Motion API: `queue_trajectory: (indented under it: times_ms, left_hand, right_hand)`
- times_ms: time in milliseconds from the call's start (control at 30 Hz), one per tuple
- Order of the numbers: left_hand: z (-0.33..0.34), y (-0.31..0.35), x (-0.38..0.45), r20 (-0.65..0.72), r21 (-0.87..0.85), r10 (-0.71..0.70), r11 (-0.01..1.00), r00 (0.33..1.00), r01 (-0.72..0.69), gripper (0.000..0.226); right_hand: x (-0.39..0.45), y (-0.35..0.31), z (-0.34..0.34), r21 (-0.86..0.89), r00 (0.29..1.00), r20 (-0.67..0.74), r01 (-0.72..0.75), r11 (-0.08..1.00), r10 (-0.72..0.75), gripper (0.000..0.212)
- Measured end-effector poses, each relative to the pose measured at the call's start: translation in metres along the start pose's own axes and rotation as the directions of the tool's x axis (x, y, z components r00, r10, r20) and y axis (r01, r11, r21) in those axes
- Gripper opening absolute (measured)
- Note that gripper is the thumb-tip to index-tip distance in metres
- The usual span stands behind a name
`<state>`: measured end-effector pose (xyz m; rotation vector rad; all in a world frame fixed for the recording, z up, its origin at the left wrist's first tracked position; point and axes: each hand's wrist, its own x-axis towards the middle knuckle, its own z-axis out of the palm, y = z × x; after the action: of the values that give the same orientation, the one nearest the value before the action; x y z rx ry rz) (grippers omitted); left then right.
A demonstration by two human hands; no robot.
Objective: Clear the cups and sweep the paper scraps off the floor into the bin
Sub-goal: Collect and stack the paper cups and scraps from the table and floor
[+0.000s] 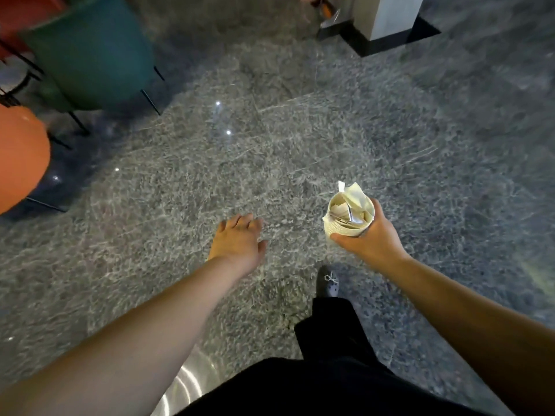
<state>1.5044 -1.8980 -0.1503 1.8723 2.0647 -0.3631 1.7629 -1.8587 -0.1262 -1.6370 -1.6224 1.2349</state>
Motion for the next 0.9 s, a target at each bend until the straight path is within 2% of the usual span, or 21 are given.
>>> queue_trajectory:
  times_ms: [467, 900]
  left_hand:
    - [-0.134, -0.001, 0.273, -0.019, -0.062, -0.087, 0.994, 0.996, 0.085, 0.059]
    - [-0.230, -0.070, 0.533, 0.016, -0.044, -0.037, 0.998, 0.999, 0.038, 0.058]
  right_hand:
    - [0.315, -0.085, -0.055, -0.032, 0.997, 0.055, 0.049, 0.998, -0.048, 0.071]
    - [0.568, -0.147, -0.027, -0.052, 1.000, -0.019, -0.003, 0.999, 0.002, 0.069]
